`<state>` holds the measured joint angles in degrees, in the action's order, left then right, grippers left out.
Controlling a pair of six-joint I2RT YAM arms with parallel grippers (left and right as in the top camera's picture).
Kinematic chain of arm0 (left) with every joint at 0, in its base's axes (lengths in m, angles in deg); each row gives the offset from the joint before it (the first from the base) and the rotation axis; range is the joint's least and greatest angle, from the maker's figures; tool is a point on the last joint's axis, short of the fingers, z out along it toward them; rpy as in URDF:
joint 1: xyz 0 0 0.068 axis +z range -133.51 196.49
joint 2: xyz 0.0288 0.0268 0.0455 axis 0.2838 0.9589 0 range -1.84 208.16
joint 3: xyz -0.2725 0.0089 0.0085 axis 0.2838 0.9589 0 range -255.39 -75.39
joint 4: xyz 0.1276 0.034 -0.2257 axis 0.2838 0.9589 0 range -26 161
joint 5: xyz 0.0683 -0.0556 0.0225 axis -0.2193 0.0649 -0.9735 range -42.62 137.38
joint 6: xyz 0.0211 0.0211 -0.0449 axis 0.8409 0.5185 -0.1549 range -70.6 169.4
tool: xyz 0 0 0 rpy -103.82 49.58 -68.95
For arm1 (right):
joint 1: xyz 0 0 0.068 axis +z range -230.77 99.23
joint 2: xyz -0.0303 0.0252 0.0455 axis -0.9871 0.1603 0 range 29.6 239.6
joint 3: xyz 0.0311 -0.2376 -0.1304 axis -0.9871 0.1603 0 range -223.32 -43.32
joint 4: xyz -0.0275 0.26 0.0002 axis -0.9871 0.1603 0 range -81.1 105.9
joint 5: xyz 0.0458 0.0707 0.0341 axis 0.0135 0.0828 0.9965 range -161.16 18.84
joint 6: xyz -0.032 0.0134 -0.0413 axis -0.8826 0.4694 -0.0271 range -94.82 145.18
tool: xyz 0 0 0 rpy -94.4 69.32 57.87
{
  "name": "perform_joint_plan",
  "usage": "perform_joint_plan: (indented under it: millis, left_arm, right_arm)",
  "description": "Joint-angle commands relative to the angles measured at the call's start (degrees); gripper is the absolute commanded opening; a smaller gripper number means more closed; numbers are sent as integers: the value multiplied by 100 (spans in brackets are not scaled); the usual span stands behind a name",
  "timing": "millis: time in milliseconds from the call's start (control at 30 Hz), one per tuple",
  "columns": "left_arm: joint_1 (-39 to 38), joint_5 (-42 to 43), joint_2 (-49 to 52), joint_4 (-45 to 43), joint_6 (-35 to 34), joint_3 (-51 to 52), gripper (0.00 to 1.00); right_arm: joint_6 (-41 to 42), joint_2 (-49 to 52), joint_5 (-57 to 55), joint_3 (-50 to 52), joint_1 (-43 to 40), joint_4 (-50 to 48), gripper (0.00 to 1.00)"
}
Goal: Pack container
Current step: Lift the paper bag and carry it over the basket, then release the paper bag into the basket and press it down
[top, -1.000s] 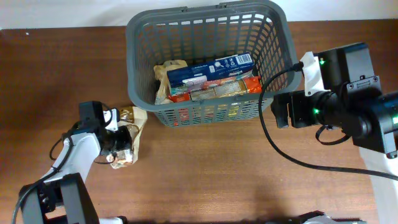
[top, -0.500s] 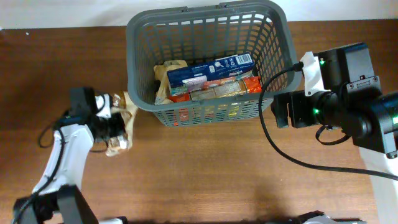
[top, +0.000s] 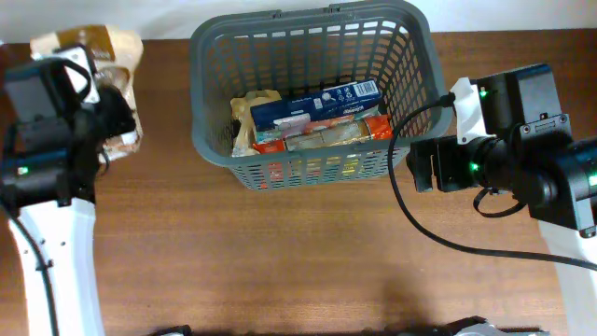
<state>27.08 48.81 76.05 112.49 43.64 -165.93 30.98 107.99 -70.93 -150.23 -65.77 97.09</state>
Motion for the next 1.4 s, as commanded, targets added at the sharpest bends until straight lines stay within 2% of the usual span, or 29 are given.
perform_joint_plan:
  millis: [0, 100, 333, 467, 667, 767, 933, 1100, 1233, 1367]
  left_arm:
    - [-468, 442, -48, 2, -243, -553, 2]
    - [-1093, 444, -13, -142, -168, -782, 2]
    - [-2669, 649, 391, -791, 1237, -826, 2]
    - [-3174, 651, 868, -1231, 1364, -826, 2]
    - [-3624, 782, 1585, -1919, 1458, -826, 2]
    - [-3805, 809, 1788, -2002, 1923, -826, 2]
    - [-4039, 975, 1958, -1921, 2898, -824, 9]
    - [-4157, 977, 1971, -1784, 3311, -824, 5]
    - [-4172, 975, 1971, -1224, 3886, -824, 3]
    - [-4172, 975, 1971, -1003, 4013, -824, 3]
  right_arm:
    - [4, 15, -48, -11, -2, -15, 99]
    - [4, 15, -48, -11, -2, -15, 99]
    - [4, 15, -48, -11, -2, -15, 99]
    - [4, 15, -48, -11, -2, -15, 99]
    - [4, 15, -48, -11, -2, -15, 99]
    - [4, 15, -48, -11, -2, -15, 99]
    - [4, 15, -48, -11, -2, -15, 99]
    - [4, 15, -48, -11, -2, -15, 99]
    - [4, 15, -48, -11, -2, -15, 99]
    - [4, 15, -48, -11, -2, -15, 99]
